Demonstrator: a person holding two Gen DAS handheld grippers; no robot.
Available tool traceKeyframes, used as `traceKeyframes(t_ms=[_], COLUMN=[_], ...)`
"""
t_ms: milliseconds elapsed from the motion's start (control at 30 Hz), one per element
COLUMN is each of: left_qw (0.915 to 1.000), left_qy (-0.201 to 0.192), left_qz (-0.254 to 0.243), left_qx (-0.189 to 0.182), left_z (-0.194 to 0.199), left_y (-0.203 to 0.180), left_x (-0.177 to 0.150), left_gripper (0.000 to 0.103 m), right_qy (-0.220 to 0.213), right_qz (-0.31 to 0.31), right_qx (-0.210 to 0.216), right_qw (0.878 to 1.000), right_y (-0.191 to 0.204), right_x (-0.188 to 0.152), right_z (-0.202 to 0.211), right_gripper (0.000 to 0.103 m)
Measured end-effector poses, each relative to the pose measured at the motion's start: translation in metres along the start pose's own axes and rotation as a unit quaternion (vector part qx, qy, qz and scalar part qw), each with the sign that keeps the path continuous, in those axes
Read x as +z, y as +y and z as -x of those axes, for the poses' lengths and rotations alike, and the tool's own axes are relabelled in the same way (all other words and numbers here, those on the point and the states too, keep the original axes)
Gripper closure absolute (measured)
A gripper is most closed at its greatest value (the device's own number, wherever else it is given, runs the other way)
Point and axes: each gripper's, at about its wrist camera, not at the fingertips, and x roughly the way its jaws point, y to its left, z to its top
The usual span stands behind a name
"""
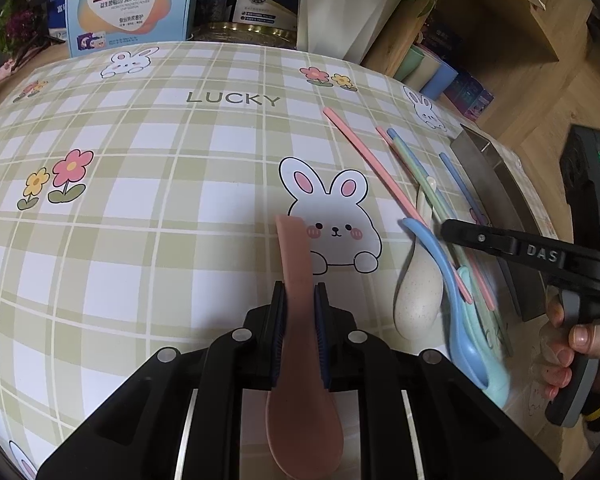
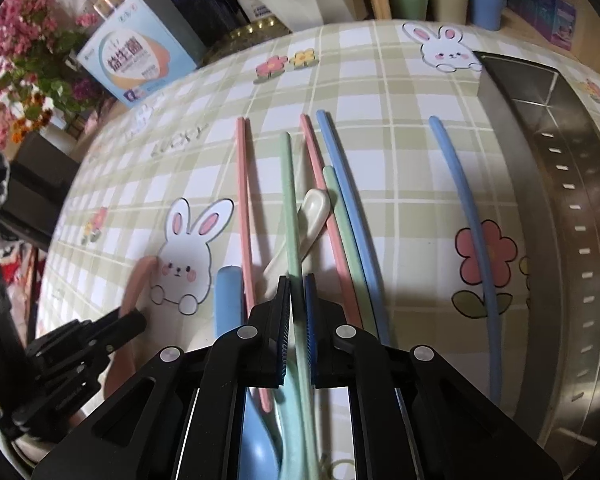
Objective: Organize utensils
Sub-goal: 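Carry the green chopstick into the steel caddy and open the right tool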
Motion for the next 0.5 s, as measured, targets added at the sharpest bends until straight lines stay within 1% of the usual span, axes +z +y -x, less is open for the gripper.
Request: traceKeyframes(t_ms=[67,167,333,500], left_qw=[0.9999,0.9998,0.9994,0.999], left_qy=[0.003,0.001,-0.012,-0.029], left_qz=[0.009,0.018,0.03,0.032], left_qx=[-0.008,-0.012,-0.012,-0.011], left_z=[0.0,0.002,0.013,0.027], left_y=[0.003,0.003,0.001,-0.006], left_x=[0.001,-0.002,-0.004,0.004], left_gripper=[0.089,0.09,0.09,0.09], right_qy=[-0.016,-0.028,-0.038,-0.045], right_qz=[-0.005,-0.001,-0.007,-0.017], right_qx=[0.006,0.008,0.021,0.031], right_qw=[1.0,1.0,0.999,0.998], right_y=[-0.001,-0.002,-0.008,-0.015], right_x=[-0.004,-0.009,-0.013,-0.016], right_z=[0.009,0.017,0.025,0.033], right_gripper=[0.097,0.097,0.097,0.097])
